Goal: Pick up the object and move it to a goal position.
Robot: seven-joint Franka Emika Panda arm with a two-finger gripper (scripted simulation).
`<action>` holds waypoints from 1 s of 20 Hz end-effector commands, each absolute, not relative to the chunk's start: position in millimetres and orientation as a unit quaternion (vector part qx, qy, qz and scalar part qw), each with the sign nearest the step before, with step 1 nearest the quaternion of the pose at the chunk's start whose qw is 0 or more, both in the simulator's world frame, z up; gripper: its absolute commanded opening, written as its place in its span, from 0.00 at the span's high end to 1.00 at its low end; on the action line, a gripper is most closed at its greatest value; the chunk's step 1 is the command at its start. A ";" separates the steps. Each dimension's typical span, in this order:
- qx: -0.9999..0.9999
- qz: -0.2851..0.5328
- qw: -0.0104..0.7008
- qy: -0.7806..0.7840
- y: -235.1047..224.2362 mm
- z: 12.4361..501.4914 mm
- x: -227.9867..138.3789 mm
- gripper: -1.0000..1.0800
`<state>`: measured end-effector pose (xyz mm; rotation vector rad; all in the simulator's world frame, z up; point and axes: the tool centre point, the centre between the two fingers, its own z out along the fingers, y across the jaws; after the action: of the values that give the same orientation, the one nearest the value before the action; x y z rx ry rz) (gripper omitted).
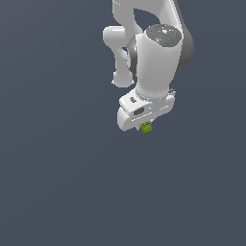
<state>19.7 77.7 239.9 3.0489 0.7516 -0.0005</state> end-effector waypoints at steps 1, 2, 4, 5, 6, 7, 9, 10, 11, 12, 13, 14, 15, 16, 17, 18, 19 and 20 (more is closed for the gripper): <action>0.971 0.000 0.001 0.239 84.6 269.6 11.4 1.00; 0.971 0.000 0.001 0.240 87.6 281.3 8.3 1.00; 0.971 0.000 0.001 0.240 93.1 304.4 2.5 1.00; 0.971 0.000 0.001 0.240 95.8 315.9 -0.3 1.00; 0.971 0.000 0.001 0.240 98.5 327.0 -3.1 1.00; 0.971 0.000 0.001 0.240 100.9 337.8 -5.6 1.00; 0.971 0.000 0.001 0.240 105.8 358.2 -10.4 1.00; 0.971 0.000 0.001 0.240 108.1 367.6 -12.6 1.00; 0.971 0.000 0.001 0.240 110.2 376.5 -14.6 1.00; 0.971 0.000 0.000 0.239 112.0 384.9 -16.3 1.00; 0.971 0.000 0.000 0.239 113.9 392.5 -17.9 1.00; 0.971 0.000 0.000 0.239 115.6 399.6 -19.3 1.00; 0.971 0.000 0.000 0.239 117.3 406.0 -20.6 1.00; 0.971 0.000 0.000 0.239 118.4 411.9 -21.7 1.00; 0.971 0.000 0.000 0.239 119.7 417.1 -22.7 1.00; 0.971 0.000 0.000 0.239 120.9 421.8 -23.5 1.00; 0.971 0.000 0.000 0.239 121.9 425.9 -24.2 1.00; 0.971 0.000 0.000 0.239 122.9 429.4 -24.8 1.00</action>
<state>-23.4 121.4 423.1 3.0497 0.7521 0.0018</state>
